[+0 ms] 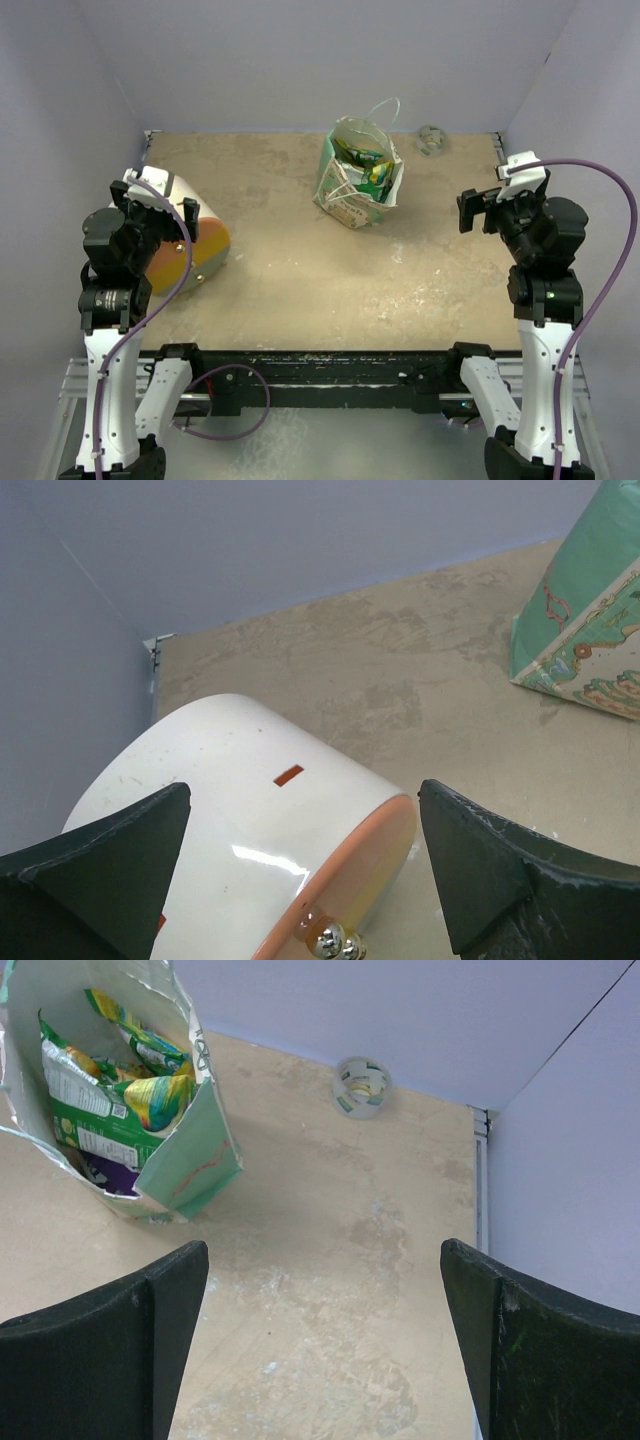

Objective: Place the snacks into the paper bag
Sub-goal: Reset both arms

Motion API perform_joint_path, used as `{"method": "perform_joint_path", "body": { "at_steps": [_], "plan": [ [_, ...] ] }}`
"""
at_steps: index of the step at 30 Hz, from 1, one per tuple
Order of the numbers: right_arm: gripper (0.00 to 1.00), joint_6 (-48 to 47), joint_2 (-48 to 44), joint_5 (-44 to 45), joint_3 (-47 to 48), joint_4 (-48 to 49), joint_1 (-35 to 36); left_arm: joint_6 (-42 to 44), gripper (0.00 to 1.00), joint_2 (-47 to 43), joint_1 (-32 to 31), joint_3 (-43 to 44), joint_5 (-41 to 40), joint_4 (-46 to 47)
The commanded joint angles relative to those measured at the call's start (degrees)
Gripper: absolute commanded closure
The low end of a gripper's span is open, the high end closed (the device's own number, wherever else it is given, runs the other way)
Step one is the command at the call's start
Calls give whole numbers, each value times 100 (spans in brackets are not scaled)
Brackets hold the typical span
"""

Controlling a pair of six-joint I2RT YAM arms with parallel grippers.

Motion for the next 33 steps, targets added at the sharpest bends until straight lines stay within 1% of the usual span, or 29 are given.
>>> {"method": "perform_joint_path", "body": {
  "at_steps": [1, 12, 25, 33],
  "plan": [
    [0, 95, 133, -67, 23, 305, -22, -102, 1, 32, 44, -12, 161, 312],
    [0, 88, 268, -127, 58, 254, -22, -108, 1, 54, 71, 9, 92, 296],
    [0, 65, 111, -220, 117, -68, -22, -109, 1, -21, 97, 171, -53, 161],
    [0, 73, 72, -200, 110, -90, -22, -95, 1, -43, 106, 219, -106, 115]
  ]
}}
